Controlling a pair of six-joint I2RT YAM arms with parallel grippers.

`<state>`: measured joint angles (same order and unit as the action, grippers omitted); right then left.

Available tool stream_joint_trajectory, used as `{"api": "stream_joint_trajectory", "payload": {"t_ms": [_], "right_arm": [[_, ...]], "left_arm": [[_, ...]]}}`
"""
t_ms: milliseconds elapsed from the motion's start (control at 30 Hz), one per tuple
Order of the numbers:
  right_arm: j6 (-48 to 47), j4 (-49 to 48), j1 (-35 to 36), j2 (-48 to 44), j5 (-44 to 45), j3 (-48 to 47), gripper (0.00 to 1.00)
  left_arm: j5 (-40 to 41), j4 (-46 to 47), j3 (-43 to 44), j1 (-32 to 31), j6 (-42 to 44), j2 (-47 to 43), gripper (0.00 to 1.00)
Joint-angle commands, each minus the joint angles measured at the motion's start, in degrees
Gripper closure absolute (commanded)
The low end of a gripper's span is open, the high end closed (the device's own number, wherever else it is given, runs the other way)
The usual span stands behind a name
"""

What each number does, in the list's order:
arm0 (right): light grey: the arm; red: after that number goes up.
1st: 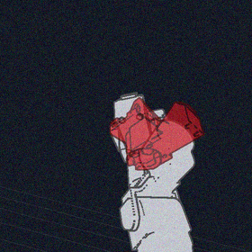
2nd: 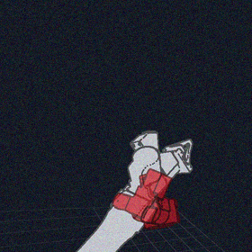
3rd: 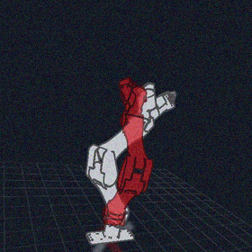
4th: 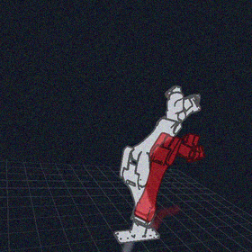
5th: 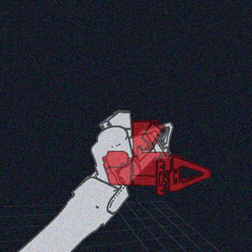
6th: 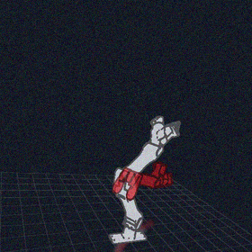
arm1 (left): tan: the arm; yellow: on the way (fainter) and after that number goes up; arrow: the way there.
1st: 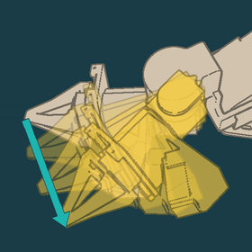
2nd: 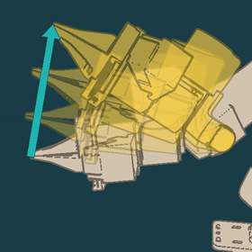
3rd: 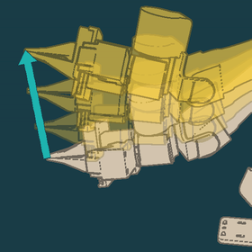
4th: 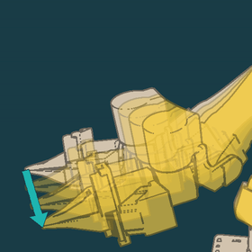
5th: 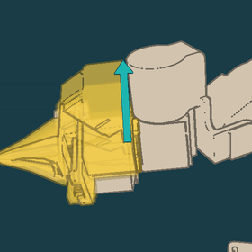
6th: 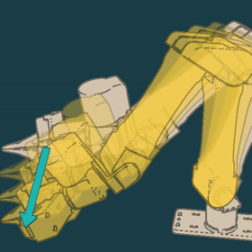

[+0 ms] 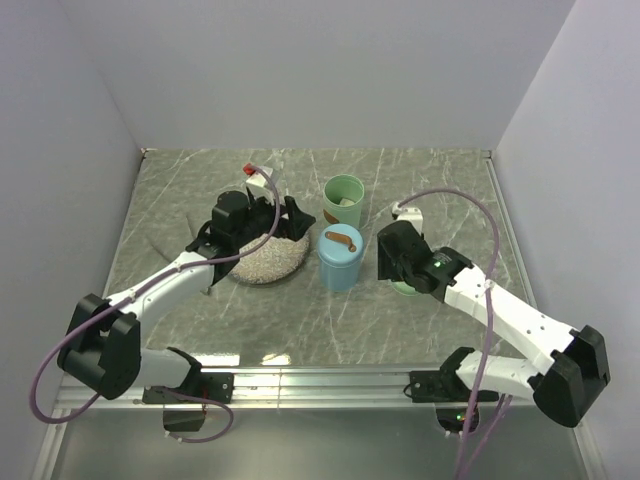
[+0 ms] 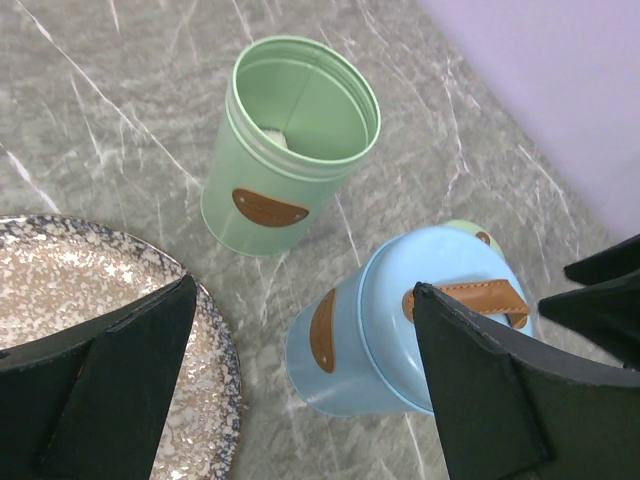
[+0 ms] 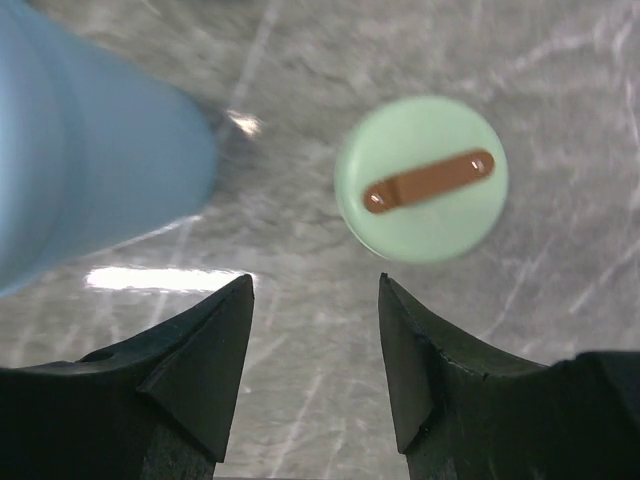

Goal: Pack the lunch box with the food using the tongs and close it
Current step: Pick up the lid of the lunch box with the right arm

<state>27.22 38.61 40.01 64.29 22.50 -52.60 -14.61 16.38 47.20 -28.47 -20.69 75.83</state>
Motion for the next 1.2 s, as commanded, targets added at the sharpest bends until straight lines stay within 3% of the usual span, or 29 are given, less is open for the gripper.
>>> {"api": "stream_joint_trajectory", "payload": {"t_ms": [0, 367, 700, 1167], "right_arm": [[3.5, -2.2, -1.9, -0.6, 1.5, 2.1, 0.39], [-0.9, -9.7, -12.6, 4.6, -4.7, 5.8, 0.41], [-1.9, -12.0, -15.6, 14.4, -4.2, 3.6, 0.45], [-3.3, -13.0, -17.7, 19.1, -4.8, 3.1, 0.49]], "left_arm": [[0.6, 3.2, -0.7, 1.0, -1.7, -1.8, 0.04], [-0.2, 3.8, -2.1, 3.2, -1.9, -3.0, 0.04], [-0.5, 3.8, -3.0, 4.5, -1.5, -3.5, 0.04], [-1.3, 4.4, -4.0, 6.0, -1.6, -4.1, 0.04]]}}
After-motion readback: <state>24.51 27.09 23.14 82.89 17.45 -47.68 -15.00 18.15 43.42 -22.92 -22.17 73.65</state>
